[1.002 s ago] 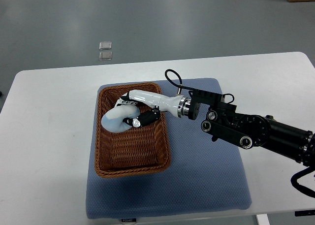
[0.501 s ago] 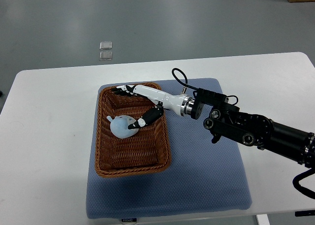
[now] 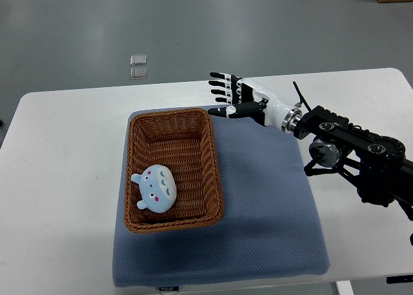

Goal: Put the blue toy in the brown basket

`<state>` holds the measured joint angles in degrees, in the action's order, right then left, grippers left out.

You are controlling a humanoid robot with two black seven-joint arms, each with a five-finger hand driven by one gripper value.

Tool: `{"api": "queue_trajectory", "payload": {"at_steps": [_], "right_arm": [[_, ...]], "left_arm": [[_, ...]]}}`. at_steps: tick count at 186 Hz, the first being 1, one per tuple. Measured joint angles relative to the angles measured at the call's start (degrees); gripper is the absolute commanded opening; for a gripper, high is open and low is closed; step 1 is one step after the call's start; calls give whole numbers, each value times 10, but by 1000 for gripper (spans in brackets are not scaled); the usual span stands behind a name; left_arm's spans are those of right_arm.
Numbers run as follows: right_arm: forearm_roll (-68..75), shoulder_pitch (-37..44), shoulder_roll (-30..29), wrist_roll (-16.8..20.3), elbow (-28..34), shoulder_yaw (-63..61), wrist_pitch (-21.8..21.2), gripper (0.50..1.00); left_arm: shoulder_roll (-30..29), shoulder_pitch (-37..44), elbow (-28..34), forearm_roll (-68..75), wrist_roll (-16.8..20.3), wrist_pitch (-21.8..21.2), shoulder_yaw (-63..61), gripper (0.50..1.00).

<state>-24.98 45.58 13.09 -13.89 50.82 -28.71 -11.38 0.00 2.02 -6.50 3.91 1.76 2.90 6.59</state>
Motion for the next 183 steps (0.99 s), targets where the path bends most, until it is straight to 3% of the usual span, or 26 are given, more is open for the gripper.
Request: {"api": "queue_trajectory", "payload": {"at_steps": [28,57,101,183], "right_arm": [[61,-12,14,5,-21,-4,-44,913],[138,-15,18,34,-63,-5,-80,913],[216,-17,19,58,-112,-3,-94,913],[222,-17,13,54,-117,-5,-100,913]], "left_arm": [[0,0,0,0,0,0,0,1000],[0,0,0,0,0,0,0,1000],[0,0,0,0,0,0,0,1000],[0,0,0,0,0,0,0,1000]]}}
